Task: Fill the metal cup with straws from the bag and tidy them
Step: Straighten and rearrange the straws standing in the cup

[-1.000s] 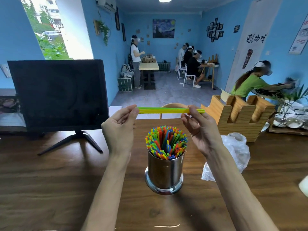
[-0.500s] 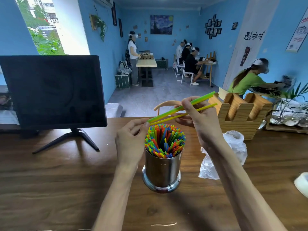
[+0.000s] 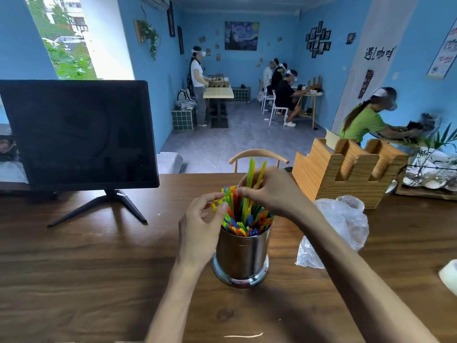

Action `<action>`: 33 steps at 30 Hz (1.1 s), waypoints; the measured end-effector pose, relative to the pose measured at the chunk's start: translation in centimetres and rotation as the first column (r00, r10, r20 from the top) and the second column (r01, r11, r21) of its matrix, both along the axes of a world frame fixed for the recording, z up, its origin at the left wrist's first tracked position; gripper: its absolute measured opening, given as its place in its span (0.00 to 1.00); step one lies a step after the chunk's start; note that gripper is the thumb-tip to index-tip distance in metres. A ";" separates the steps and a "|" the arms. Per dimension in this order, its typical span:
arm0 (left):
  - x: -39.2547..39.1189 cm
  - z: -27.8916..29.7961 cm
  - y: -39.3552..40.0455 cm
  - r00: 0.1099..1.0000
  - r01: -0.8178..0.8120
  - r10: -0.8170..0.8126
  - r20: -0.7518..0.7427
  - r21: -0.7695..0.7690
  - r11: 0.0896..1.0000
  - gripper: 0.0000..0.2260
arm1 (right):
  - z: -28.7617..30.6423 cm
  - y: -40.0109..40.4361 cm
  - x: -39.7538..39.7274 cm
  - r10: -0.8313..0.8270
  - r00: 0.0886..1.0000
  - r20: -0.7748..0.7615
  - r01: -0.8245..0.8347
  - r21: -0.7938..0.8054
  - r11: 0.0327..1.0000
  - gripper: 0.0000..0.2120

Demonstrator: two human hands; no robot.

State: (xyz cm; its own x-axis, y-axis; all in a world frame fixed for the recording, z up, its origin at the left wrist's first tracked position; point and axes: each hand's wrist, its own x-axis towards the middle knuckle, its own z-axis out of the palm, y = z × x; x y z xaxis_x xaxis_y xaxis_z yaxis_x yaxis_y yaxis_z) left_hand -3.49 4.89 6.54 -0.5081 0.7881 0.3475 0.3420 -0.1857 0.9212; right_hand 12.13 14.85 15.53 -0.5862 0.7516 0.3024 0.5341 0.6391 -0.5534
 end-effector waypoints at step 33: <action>0.9 0.1 2.7 0.883 0.027 0.020 -0.468 0.093 0.995 0.06 | -5.6 -1.8 -0.8 0.031 0.997 -0.070 -0.014 0.234 0.972 0.14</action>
